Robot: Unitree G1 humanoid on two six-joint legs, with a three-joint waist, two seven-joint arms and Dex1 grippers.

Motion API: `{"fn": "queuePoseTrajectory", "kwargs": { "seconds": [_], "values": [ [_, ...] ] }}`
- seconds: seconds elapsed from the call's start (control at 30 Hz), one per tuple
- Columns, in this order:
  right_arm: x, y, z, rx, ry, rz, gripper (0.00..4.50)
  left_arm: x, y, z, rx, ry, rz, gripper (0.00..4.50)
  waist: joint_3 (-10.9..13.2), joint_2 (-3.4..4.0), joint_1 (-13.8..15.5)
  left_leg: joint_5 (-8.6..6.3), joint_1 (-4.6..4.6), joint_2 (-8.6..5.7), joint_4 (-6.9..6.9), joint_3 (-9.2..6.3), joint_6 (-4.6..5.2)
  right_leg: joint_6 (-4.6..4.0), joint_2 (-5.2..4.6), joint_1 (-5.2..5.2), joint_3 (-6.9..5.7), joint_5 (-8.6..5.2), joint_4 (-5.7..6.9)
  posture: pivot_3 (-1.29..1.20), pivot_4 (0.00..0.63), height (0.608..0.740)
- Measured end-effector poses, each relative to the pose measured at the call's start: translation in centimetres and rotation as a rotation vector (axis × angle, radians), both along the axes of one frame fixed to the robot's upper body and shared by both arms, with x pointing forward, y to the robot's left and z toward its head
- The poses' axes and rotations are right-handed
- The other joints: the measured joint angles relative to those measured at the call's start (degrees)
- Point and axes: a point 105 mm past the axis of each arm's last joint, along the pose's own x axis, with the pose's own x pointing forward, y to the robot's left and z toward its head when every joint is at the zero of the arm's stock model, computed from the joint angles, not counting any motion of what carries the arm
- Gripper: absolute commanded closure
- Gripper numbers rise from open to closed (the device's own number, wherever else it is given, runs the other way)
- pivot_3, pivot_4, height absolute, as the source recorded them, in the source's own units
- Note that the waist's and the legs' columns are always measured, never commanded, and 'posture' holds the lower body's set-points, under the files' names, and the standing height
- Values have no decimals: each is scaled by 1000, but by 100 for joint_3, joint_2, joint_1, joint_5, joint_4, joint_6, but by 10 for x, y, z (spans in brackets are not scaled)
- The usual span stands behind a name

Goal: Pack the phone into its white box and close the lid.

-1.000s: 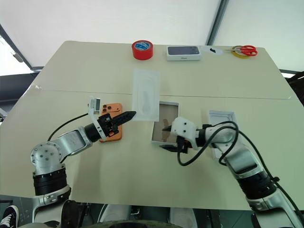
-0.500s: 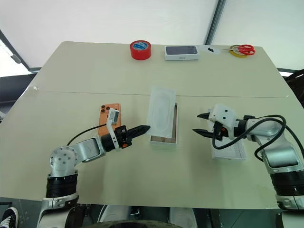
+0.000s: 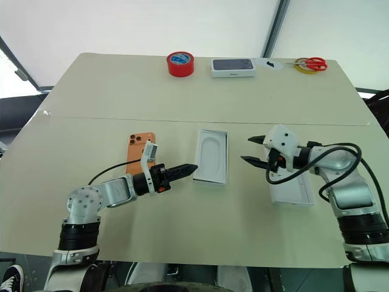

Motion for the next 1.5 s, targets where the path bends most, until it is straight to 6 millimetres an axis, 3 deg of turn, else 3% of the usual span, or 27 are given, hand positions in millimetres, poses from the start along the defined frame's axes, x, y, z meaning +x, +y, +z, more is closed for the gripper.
{"fn": "queuePoseTrajectory", "kwargs": {
  "seconds": [0.1,0.23,0.37,0.53,0.7,0.83,0.97,1.17,1.3,1.43,1.5],
  "values": [
    [-2,22,0,56,6,42,2450,-2,7,10,52,-87,6,1417,0,0,-3,0,0,0,0,0,-1,0,0,0,0,0,-1,0,150,730],
    [-3,43,-5,97,30,74,4449,6,30,23,140,-257,106,1417,0,2,7,0,0,-1,-1,1,-1,-1,-1,2,0,0,-4,0,150,730],
    [-2,64,-15,58,21,110,4449,14,63,33,319,-502,190,1417,-1,5,-23,0,0,-1,-12,5,-3,-3,-1,-5,1,-1,-10,0,150,730],
    [8,79,-44,-116,-2,116,4449,15,98,44,452,-718,226,1417,0,6,-45,0,-3,-3,-14,7,-3,-6,-10,-12,0,-1,-11,0,150,730],
    [13,80,-53,-263,-30,159,4449,15,128,33,480,-661,295,1417,1,6,-97,-3,-7,-4,-15,4,1,-4,-18,-16,-2,0,-11,0,150,730],
    [9,68,-53,-360,-17,204,4449,14,131,33,488,-665,294,1417,1,5,-124,-6,-7,-6,-16,3,5,-4,-21,-14,-3,0,-12,0,150,730],
    [5,70,-53,-376,-1,235,4449,14,136,36,488,-669,316,1417,1,5,-138,-6,-7,-5,-19,3,5,-3,-21,-16,-3,0,-11,0,150,730],
    [12,95,-45,-271,-36,227,4449,17,142,31,446,-558,359,1417,2,7,-149,-5,-8,-5,-21,4,4,-3,-22,-21,-3,0,-9,0,150,730],
    [29,108,-23,-193,-118,175,4449,14,169,25,332,-341,430,1417,4,5,-176,-5,-9,-5,-20,4,3,-2,-21,-26,-3,1,-1,0,150,730],
    [37,142,11,-73,-217,192,4449,12,190,19,215,-178,491,1417,4,4,-178,-4,-9,-5,-22,5,2,-2,-18,-31,-3,1,5,0,150,730],
    [34,165,15,-56,-241,232,4449,13,197,18,172,-133,524,1417,3,2,-174,-4,-9,-6,-22,6,2,-1,-18,-31,-3,1,7,0,150,730]
  ]
}}
